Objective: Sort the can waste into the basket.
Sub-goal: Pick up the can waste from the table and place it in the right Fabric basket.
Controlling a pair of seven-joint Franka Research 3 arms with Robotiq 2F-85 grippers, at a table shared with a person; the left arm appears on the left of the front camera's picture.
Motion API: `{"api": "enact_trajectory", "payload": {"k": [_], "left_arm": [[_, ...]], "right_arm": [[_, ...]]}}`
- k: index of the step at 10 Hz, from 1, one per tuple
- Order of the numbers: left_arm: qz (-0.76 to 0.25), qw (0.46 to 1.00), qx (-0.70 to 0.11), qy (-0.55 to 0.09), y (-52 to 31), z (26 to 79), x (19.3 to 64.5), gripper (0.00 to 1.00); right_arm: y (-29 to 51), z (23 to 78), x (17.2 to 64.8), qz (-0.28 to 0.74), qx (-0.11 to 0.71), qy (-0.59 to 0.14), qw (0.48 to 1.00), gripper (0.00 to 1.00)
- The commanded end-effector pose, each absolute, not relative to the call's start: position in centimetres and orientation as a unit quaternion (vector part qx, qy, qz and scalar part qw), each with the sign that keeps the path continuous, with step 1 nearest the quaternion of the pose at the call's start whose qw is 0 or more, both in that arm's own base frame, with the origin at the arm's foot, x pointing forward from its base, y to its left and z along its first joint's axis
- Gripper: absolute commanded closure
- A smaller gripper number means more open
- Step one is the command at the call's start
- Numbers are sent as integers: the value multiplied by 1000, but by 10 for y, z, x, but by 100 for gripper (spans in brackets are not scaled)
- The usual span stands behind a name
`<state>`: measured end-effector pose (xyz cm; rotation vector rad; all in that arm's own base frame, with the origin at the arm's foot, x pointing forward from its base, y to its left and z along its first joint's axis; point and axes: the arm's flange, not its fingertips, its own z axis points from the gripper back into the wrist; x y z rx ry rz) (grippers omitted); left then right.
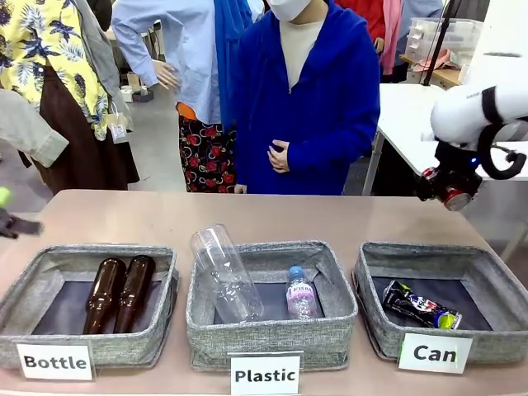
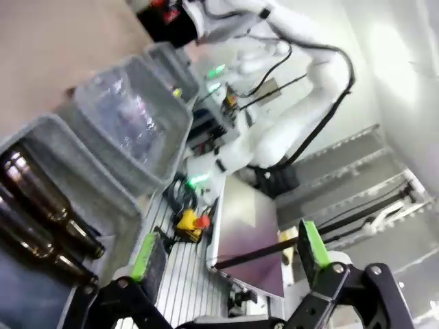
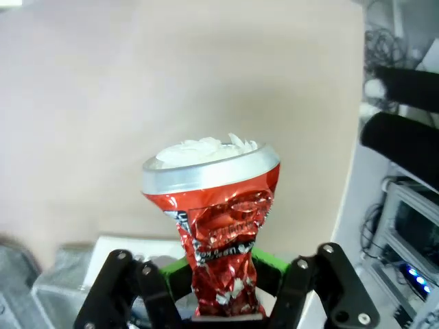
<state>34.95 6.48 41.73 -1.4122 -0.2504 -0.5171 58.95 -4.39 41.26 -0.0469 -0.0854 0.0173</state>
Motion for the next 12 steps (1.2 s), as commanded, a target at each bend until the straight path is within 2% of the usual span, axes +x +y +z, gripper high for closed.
{"api": "enact_trajectory", "payload": {"k": [1, 2, 5, 6, 8, 12], "left_arm": [[-228, 750, -604, -145, 65, 407, 350, 0], [-234, 723, -640, -113, 65, 417, 349, 0], [-234, 723, -640, -113, 65, 417, 349, 0], [-234, 723, -640, -113, 65, 417, 349, 0], [-234, 723, -640, -113, 65, 417, 349, 0], [-234, 723, -640, -113, 65, 417, 349, 0]], "right_arm": [[-26, 436, 543, 23, 22, -32, 999, 100], [-15, 444, 520, 56, 41, -10, 998, 100], [12, 436, 451, 202, 16, 31, 979, 100], [16, 435, 433, 246, 42, 67, 966, 100], [17, 431, 403, 352, 67, 88, 929, 100], [16, 425, 393, 425, 76, 93, 897, 100]]}}
